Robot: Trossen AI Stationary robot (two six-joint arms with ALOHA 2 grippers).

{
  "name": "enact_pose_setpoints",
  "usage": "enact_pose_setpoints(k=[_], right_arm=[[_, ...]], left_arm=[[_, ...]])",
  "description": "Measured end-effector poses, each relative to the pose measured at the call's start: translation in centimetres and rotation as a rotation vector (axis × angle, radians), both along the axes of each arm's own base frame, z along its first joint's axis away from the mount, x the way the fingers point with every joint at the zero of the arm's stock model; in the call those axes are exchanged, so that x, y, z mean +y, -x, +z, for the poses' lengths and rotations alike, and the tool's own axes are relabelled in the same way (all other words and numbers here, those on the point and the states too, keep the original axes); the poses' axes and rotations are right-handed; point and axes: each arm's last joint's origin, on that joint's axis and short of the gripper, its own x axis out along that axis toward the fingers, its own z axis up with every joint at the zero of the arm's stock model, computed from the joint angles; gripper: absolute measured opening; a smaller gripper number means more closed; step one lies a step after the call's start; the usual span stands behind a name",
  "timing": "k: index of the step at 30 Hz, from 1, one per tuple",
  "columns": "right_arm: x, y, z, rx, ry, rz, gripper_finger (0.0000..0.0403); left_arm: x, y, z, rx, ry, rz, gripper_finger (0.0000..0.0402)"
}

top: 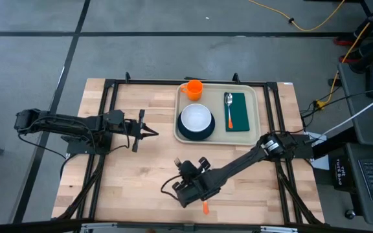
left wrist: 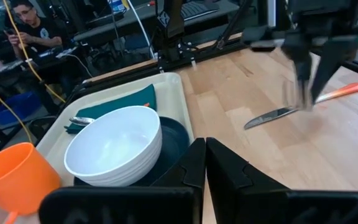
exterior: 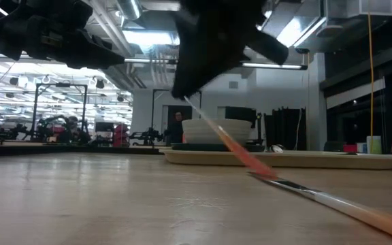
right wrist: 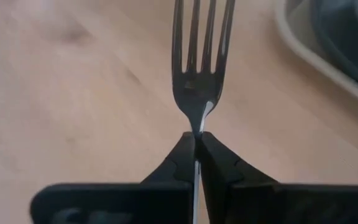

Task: Set up tray
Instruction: Put the orange fork to the right of the orange spoon on the serving tray

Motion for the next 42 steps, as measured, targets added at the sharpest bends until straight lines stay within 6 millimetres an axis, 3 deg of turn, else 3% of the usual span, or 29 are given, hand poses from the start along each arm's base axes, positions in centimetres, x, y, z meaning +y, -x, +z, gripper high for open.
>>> enact_pose_setpoints(k=[2,7,10,21,35,42], right_arm=[[0.1,0.5,-0.3,-0.021,0.022,-0.006,0.0012],[0.3,2.7,1.9,-0.150,0.066,-0.011,0.0012],[-0.2,4.0,2.1,-0.179,0.059,-0.002,0.0012],[-4.0,8.9,2.3,-0.237,0.167,0.092,0.0012],[-9.4,16.7,1.2,-0.372,0.242,0.209,0.0012],[-10.8,18.9,1.7,-0.383,0.297,0.230,0.0011]], left_arm=[[0.0,0.0,0.0,0.000,0.001,0.000,0.0008],[0.0,0.0,0.0,0.000,0.000,0.000,0.0004],[0.0,0.0,0.0,0.000,0.001,0.000,0.0004],[0.0,0.0,0.1,-0.015,0.001,0.000,0.0002],[0.0,-0.1,0.2,-0.024,-0.004,0.006,0.0003],[0.1,-0.1,0.6,-0.060,-0.013,0.038,0.0007]])
